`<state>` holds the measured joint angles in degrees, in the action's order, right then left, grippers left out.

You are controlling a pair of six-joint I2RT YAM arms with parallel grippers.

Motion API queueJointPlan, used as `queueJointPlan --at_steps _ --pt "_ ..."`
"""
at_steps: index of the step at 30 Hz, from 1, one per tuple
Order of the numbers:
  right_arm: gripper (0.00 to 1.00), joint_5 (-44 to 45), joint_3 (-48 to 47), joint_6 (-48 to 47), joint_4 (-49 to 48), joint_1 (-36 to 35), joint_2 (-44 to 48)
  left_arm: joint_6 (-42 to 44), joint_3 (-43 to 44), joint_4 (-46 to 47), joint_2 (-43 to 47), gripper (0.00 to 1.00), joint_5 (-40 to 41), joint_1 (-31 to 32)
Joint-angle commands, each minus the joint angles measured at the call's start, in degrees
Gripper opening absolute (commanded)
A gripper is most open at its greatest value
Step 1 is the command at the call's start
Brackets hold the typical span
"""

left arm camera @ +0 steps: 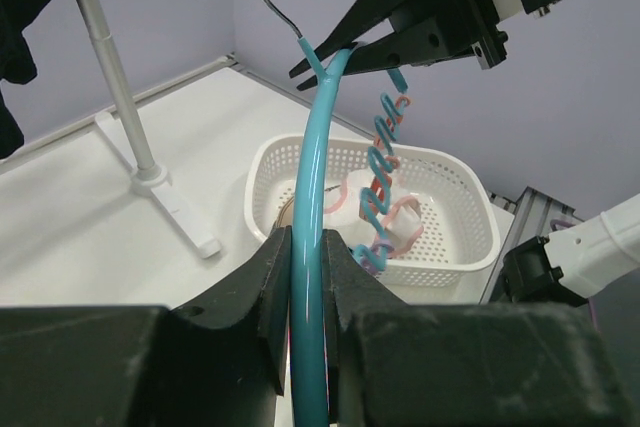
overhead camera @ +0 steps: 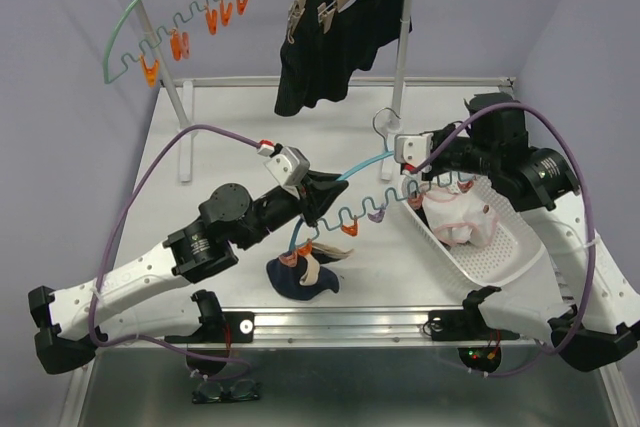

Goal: Remove the underwear clipped to the hanger
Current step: Remove the underwear from the hanger.

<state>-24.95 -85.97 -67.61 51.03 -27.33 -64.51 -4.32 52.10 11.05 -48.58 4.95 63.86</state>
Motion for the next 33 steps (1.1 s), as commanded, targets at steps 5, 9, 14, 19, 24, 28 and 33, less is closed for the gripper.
queueJointPlan --at_steps 5,9,14,19,24,28,33 --pt "0.01 2.5 0.3 -0.2 -0.3 0.4 3.2 -2.4 2.1 8.8 1.6 0.00 3.9 0.2" --pt "0.01 3.9 -0.2 1.9 -0.3 0.4 4.0 -1.6 2.5 8.1 4.1 0.15 10.2 0.2" --pt "0.01 8.0 1.3 6.2 -1.6 0.4 5.4 -1.1 2.8 6.0 8.8 0.48 17.4 0.2" --pt "0.01 12.4 4.3 12.0 -4.3 0.4 6.7 -3.4 3.9 -0.4 11.2 0.68 21.6 0.2" --pt "0.01 16.9 7.0 19.5 -6.3 0.4 7.1 -9.9 3.0 -7.3 13.8 0.78 24.7 0.3" --pt "0.01 19.6 8.5 23.0 -7.0 0.6 6.7 -15.6 1.0 -10.3 15.2 0.81 24.1 0.2" --pt "0.01 20.3 9.2 25.8 -7.9 1.7 5.7 -21.8 -2.5 -12.4 15.4 0.81 21.7 0.2"
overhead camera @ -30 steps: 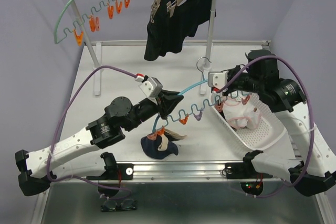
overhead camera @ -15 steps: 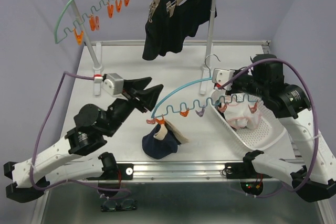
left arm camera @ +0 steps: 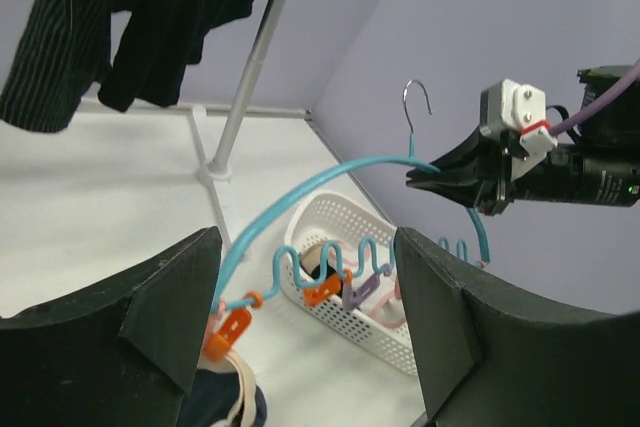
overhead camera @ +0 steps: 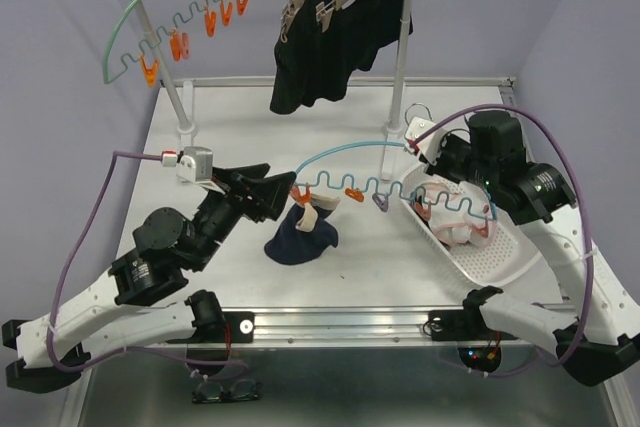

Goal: Remove the underwear clipped to the hanger
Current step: Remove the underwear from the hanger.

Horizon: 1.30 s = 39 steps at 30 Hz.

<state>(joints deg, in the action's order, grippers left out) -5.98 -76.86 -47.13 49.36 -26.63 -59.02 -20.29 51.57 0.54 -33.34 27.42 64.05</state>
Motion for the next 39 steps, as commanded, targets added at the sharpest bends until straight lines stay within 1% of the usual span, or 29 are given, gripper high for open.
queueJointPlan --at_steps 1,7,11,14,22,28,29,32,39 --pt "0.01 1.1 0.0 5.9 -6.3 1.4 -0.2 -7.5 -2.9 -2.2 0.1 0.81 -1.4 0.0" --pt "0.01 -0.8 0.0 7.1 -6.6 2.8 -1.1 -12.2 -5.9 -1.9 -1.9 0.73 -1.8 0.1" --pt "0.01 -1.4 0.2 7.4 -6.8 3.3 -1.3 -14.3 -6.6 -1.4 -4.0 0.64 1.1 0.1" --pt "0.01 -1.9 0.4 7.5 -6.8 3.5 -1.3 -15.8 -6.3 -1.0 -6.0 0.59 4.1 0.1" --pt "0.01 -2.0 1.0 7.8 -6.9 3.8 -1.2 -17.5 -5.8 -1.1 -8.9 0.58 8.3 0.1" --pt "0.01 -2.5 1.1 8.2 -7.2 4.0 -1.2 -20.1 -6.0 -2.8 -10.3 0.60 10.9 0.3" --pt "0.01 -2.5 1.1 8.1 -7.3 4.0 -1.1 -20.4 -6.0 -3.3 -11.1 0.62 11.6 0.6" --pt "0.01 -2.6 1.0 8.2 -7.3 4.0 -1.1 -20.1 -6.0 -3.8 -11.7 0.64 12.1 0.5" --pt "0.01 -3.3 1.1 8.3 -7.3 4.2 -0.9 -18.1 -6.4 -3.4 -12.7 0.65 13.5 0.5"
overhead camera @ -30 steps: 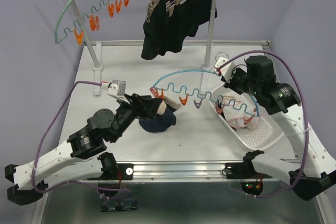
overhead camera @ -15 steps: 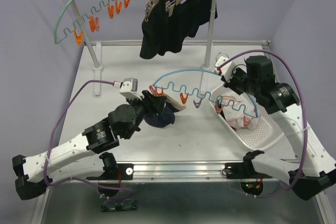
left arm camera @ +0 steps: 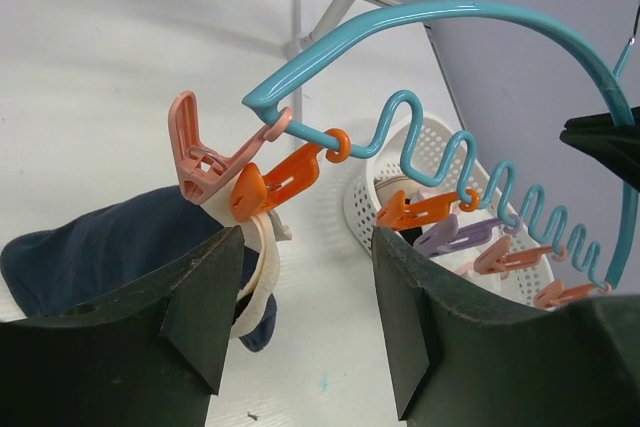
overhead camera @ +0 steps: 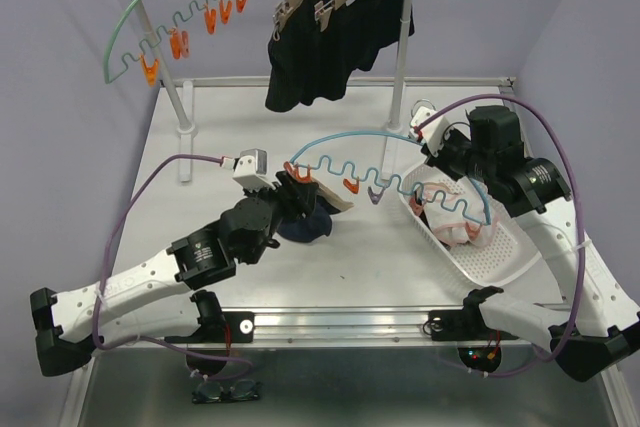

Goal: Remove the underwear clipped to the hanger
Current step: Remove the underwear from the hanger.

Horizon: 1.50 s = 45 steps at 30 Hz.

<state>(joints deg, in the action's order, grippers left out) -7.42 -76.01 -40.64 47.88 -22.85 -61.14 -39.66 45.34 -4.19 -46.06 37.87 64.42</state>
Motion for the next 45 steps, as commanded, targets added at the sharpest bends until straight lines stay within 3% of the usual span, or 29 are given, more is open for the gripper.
queueJointPlan --at_steps 1,25,32,34,37,38,39,45 --pt "0.01 -1.9 0.2 1.7 -5.8 0.4 1.3 1.6 -0.2 1.7 -0.3 0.65 3.2 0.3" --pt "0.01 -3.4 0.9 1.8 -5.8 0.8 2.9 9.6 -0.2 12.0 -6.7 0.66 11.7 0.1" --pt "0.01 -3.7 1.3 1.8 -5.8 0.9 3.2 11.4 0.3 14.6 -7.7 0.61 13.3 -0.4" --pt "0.01 -3.7 1.5 1.8 -5.9 0.9 3.3 12.3 0.1 16.0 -7.9 0.55 13.1 -0.5" --pt "0.01 -3.8 1.7 1.8 -5.8 1.0 3.5 12.9 0.3 17.1 -8.3 0.32 12.3 -0.7" --pt "0.01 -3.8 1.8 1.8 -5.8 1.0 3.6 12.9 0.3 17.1 -8.3 0.15 12.1 -0.7" --pt "0.01 -3.8 1.8 1.8 -5.8 1.0 3.6 12.9 0.4 17.1 -8.3 0.10 12.1 -0.7" --pt "0.01 -3.8 2.2 1.7 -5.8 1.1 3.8 13.2 0.1 16.9 -7.5 0.04 10.3 -0.7"
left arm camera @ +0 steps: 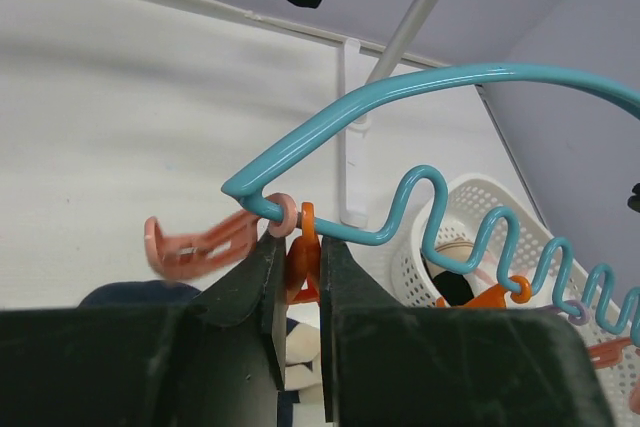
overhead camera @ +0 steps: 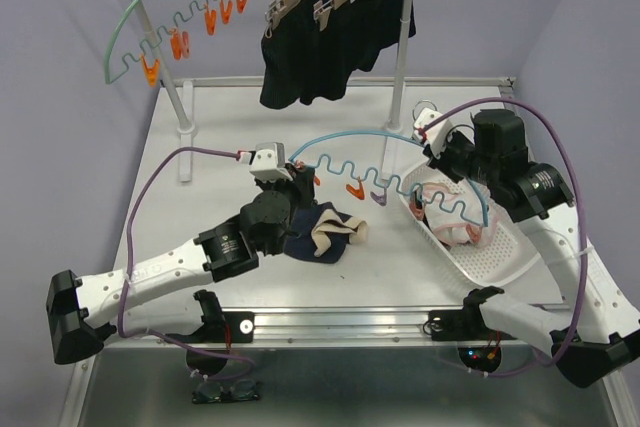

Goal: Remove the underwear clipped to the hanger
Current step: Remove the underwear from the hanger, then place the hanger at the clothesline.

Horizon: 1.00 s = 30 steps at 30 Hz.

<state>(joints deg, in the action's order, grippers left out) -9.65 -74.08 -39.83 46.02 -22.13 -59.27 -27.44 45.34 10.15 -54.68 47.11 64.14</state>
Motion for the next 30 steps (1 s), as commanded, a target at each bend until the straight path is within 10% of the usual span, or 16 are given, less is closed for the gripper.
queueJointPlan --at_steps 1,12,30 --pt "0.01 -1.4 0.3 0.9 -3.9 0.4 2.0 1.0 0.1 2.6 1.4 0.04 0.7 -0.5" --pt "0.01 0.2 0.3 0.2 -4.1 0.5 1.9 -0.8 -2.2 -4.4 9.6 0.43 -6.8 -0.5" --pt "0.01 0.0 0.6 -0.2 -4.1 0.9 2.0 -1.3 -1.9 -12.6 14.9 0.76 -10.1 -0.4"
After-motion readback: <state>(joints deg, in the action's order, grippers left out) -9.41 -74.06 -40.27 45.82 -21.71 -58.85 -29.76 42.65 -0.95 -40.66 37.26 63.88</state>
